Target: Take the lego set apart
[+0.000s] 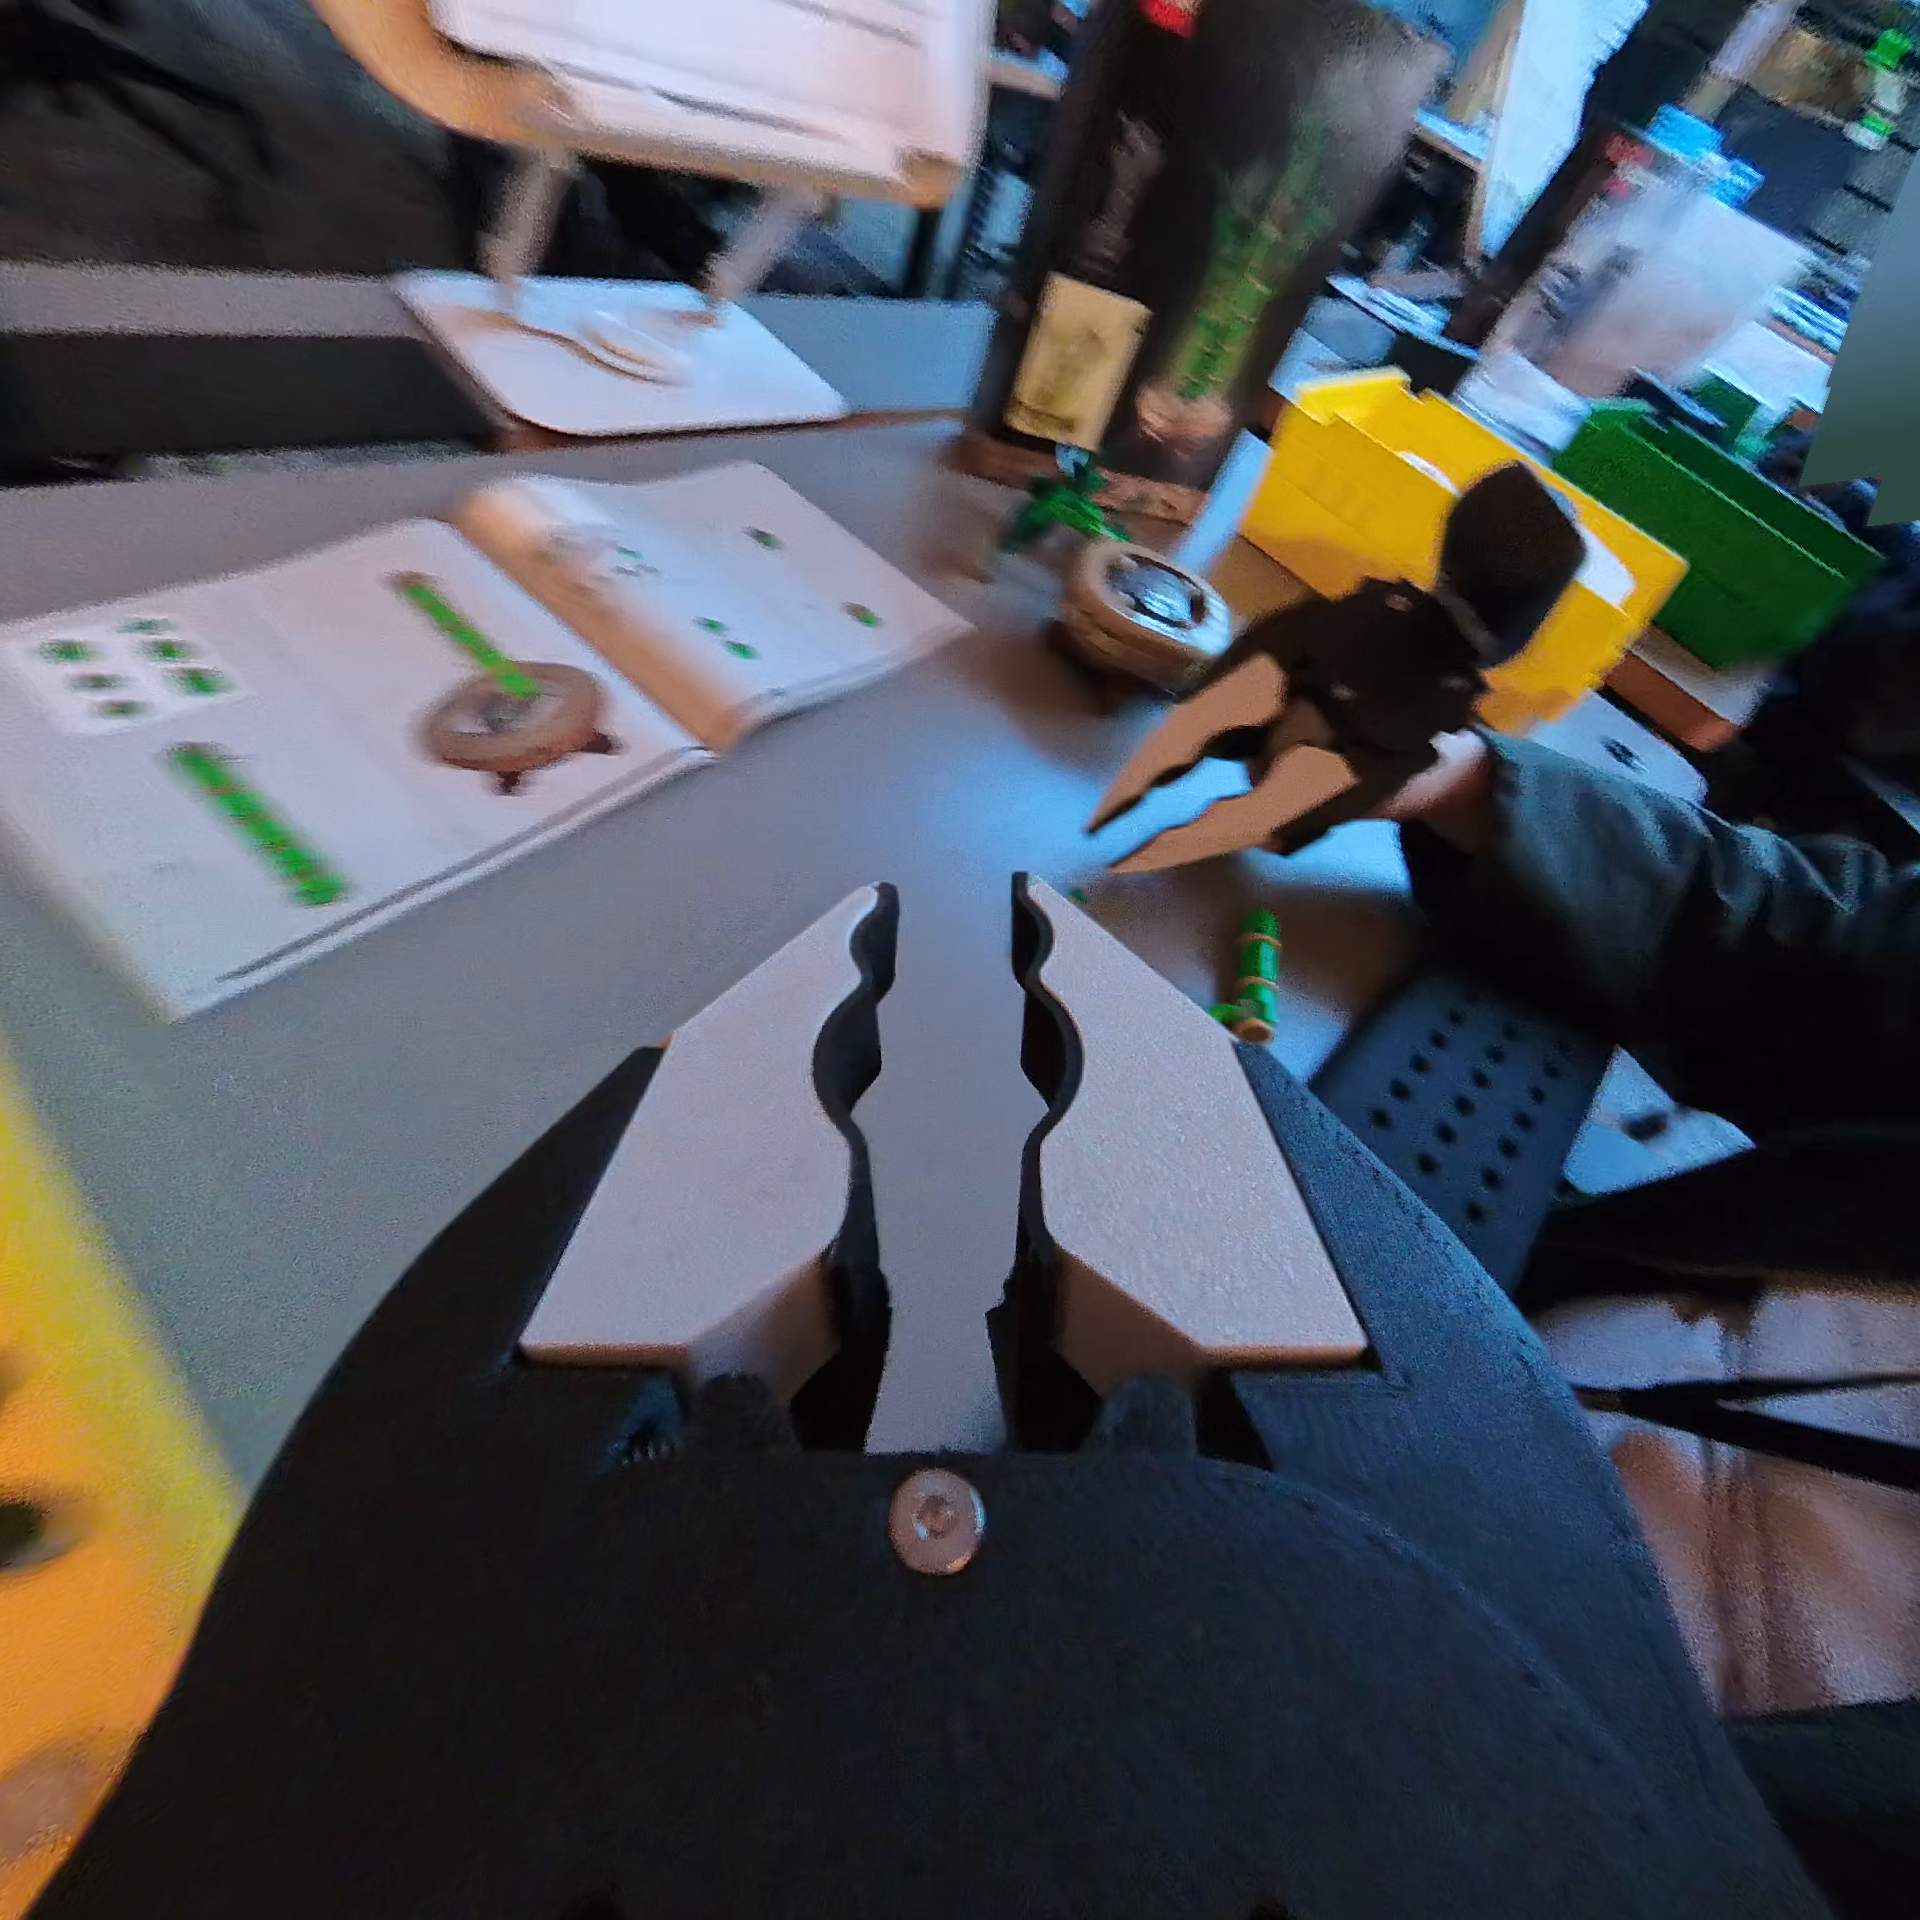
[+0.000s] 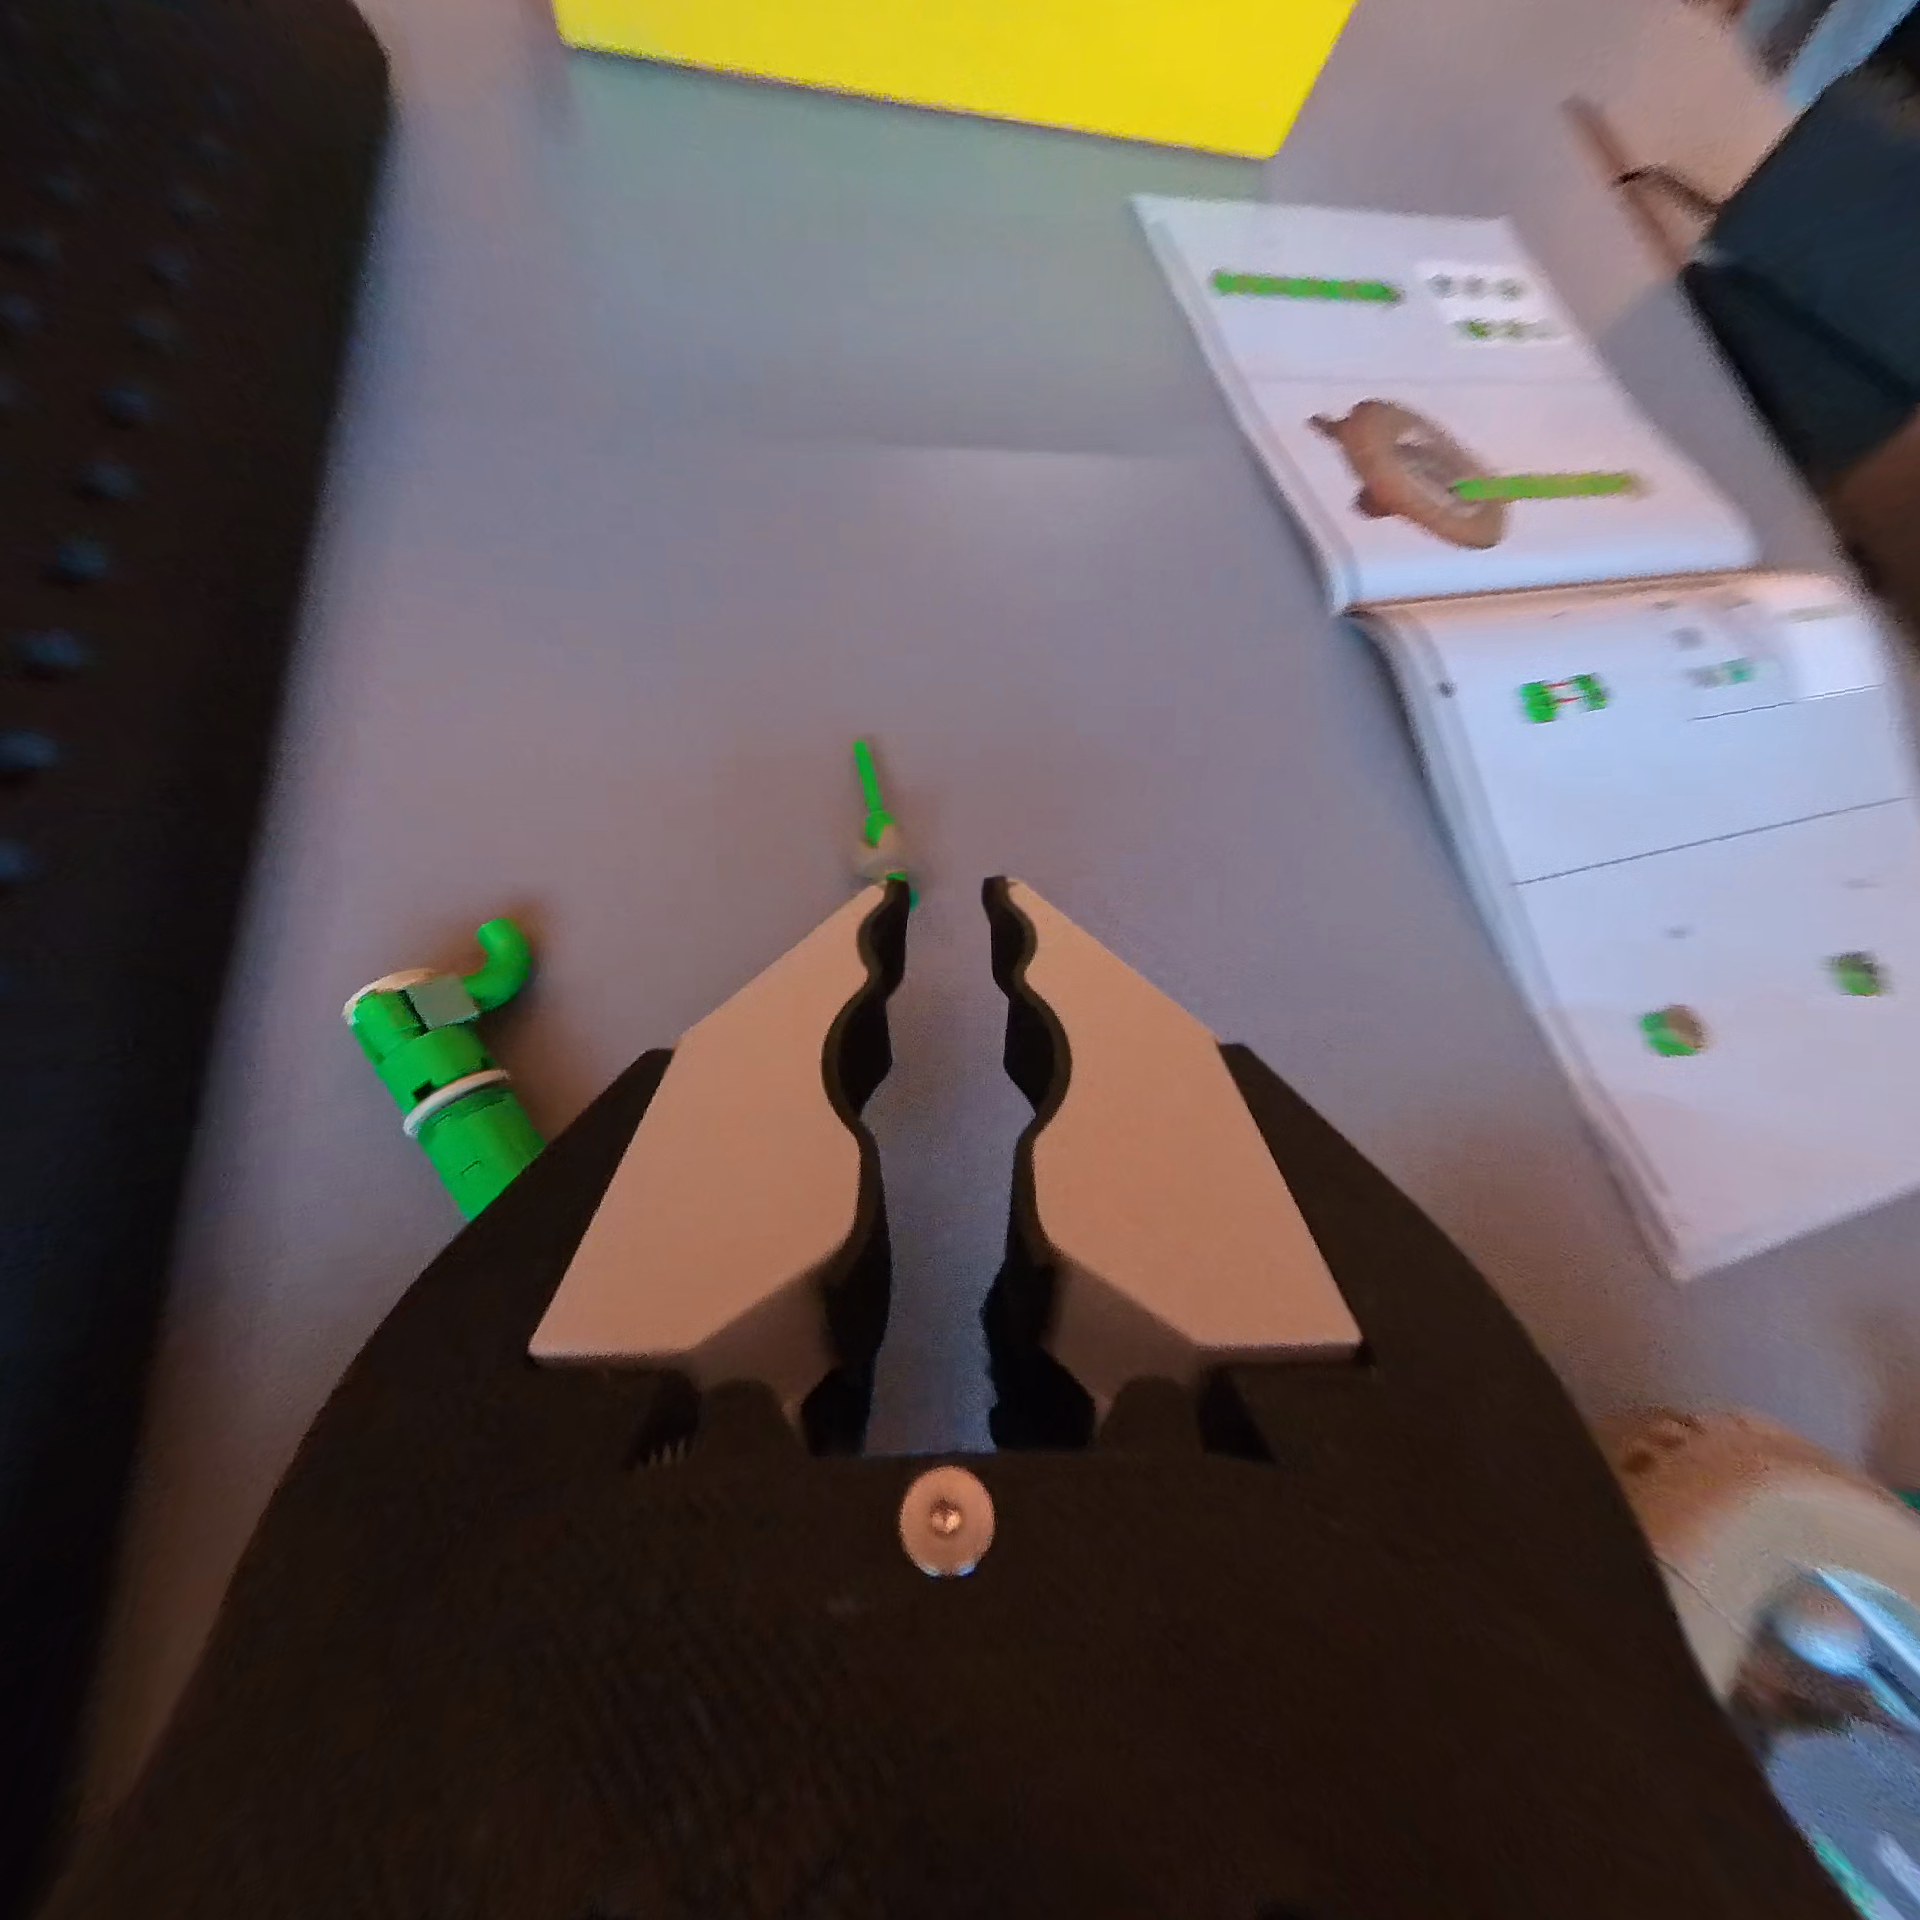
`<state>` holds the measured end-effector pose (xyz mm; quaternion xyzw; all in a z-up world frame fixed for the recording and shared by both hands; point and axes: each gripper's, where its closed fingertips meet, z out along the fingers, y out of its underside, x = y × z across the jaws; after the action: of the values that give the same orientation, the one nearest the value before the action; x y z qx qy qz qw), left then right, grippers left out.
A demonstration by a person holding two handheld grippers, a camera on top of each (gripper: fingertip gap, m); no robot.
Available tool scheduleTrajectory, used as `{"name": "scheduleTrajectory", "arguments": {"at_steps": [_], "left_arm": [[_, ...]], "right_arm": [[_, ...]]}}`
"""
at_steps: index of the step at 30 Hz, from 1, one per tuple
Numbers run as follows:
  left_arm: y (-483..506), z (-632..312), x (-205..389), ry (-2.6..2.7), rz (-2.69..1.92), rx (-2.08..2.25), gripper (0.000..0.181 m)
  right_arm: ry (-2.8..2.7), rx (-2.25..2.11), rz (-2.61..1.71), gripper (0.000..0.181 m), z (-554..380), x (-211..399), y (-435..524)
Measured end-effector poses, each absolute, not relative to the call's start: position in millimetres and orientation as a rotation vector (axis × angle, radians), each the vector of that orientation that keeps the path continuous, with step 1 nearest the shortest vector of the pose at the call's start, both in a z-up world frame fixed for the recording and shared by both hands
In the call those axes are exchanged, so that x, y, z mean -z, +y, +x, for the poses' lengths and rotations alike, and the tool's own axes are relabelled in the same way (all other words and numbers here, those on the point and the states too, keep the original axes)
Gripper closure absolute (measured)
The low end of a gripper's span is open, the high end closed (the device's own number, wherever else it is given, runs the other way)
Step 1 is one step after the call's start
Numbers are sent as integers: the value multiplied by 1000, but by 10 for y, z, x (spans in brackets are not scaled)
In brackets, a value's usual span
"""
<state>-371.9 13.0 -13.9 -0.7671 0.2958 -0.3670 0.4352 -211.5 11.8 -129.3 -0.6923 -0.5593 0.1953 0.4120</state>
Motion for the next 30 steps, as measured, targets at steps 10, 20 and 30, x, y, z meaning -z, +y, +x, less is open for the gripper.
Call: {"name": "scheduleTrajectory", "arguments": {"at_steps": [10, 20, 30], "left_arm": [[14, -2753, 1149, 1139, -2050, 933, 159], [-100, -2576, 947, 1220, -1883, 1076, 148], [-260, -2474, 662, 1082, -1818, 1487, 171]], "right_arm": [[-1450, -522, -1826, 175, -2223, 1526, 103], [-1295, -819, -1571, 175, -2352, 889, -34], [-1381, -644, -1355, 175, -2416, 739, -165]]}}
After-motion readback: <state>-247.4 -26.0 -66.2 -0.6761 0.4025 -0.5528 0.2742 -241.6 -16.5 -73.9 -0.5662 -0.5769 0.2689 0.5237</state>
